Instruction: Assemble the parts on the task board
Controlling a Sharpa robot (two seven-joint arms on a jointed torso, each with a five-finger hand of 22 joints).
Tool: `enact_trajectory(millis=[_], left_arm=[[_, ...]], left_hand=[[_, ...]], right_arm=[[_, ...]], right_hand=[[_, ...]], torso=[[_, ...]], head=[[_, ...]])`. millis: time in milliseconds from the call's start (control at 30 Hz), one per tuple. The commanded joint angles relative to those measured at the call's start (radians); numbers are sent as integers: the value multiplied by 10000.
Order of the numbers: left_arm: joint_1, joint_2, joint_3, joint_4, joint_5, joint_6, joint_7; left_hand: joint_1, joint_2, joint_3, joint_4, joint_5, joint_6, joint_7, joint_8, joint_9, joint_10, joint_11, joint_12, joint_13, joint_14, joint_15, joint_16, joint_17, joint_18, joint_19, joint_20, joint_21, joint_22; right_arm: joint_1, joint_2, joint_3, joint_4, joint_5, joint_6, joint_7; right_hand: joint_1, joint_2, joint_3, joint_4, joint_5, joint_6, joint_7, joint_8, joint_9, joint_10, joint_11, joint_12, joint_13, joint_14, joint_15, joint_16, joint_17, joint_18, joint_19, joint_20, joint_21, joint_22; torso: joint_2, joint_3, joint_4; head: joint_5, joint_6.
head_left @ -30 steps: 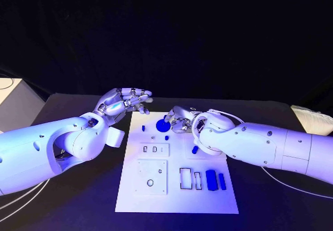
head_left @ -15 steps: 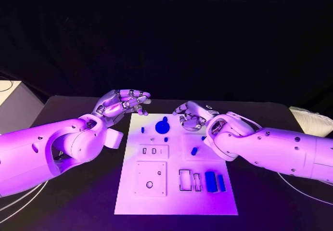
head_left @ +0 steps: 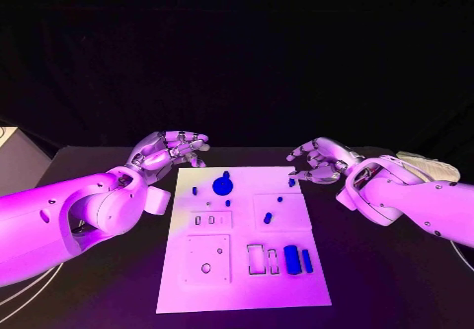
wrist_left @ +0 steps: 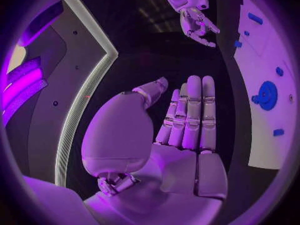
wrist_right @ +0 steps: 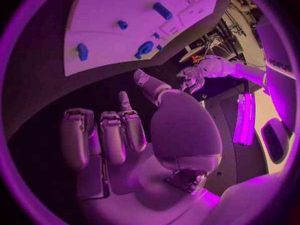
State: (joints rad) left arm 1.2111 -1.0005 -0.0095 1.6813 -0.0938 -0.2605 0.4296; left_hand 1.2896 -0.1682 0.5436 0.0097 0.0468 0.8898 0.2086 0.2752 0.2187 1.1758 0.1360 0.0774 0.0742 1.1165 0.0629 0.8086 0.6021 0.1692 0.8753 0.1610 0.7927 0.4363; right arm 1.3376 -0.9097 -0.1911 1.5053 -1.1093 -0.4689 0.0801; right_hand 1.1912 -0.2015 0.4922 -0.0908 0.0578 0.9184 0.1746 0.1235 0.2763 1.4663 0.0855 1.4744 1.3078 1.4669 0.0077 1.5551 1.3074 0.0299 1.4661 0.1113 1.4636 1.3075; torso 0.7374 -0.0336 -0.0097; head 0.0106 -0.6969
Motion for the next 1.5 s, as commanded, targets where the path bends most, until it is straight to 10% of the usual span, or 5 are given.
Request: enact_trajectory(millis=[33,267,600,1500], left_arm=[[3,45,1,-17,-76,139,35],[-3,70,-5,-42,-122,137,21],[-6,90,-8,-50,-137,154,9],[-6,24,-9,-8,-140,144,-10]], left_hand=[[25,30,16,-7,26,-99,22,-79,5,33,-21,10,31,-89,-20,25,14,109,-123,12,75,17],[60,19,2,-38,26,-154,26,-108,0,100,-27,72,61,-118,-22,31,15,109,-163,18,92,29],[71,9,-9,-51,26,-181,34,-120,-2,84,-18,80,67,-140,-18,33,16,107,-186,21,101,34],[76,14,-11,-54,27,-195,43,-126,-2,43,-7,71,64,-156,-10,34,16,106,-203,25,108,39]], right_arm=[[-61,-40,-15,-230,-510,700,406],[-293,225,-41,-897,-1163,434,-142],[-599,887,-48,-1711,-1561,137,-816],[-894,1508,-47,-2342,-1579,279,-816]], right_hand=[[117,-37,-150,40,-15,-22,-71,57,-11,241,-28,-21,1683,947,10,16,2278,2,404,20,-38,1798],[452,47,-577,197,199,-204,-69,19,-67,210,-34,-64,1646,943,4,9,2262,8,400,5,-74,1782],[605,159,-784,364,364,-435,-35,-62,-133,188,-6,-92,1622,936,27,-4,2234,21,378,22,-135,1747],[773,585,-595,739,786,-48,-44,226,-117,280,-18,13,1722,941,5,0,2250,11,414,9,-114,1787]], torso=[[-41,66,-62],[3,136,-80],[60,156,14],[117,170,30]], head=[[-26,-24],[120,-25],[86,-138],[158,-248]])
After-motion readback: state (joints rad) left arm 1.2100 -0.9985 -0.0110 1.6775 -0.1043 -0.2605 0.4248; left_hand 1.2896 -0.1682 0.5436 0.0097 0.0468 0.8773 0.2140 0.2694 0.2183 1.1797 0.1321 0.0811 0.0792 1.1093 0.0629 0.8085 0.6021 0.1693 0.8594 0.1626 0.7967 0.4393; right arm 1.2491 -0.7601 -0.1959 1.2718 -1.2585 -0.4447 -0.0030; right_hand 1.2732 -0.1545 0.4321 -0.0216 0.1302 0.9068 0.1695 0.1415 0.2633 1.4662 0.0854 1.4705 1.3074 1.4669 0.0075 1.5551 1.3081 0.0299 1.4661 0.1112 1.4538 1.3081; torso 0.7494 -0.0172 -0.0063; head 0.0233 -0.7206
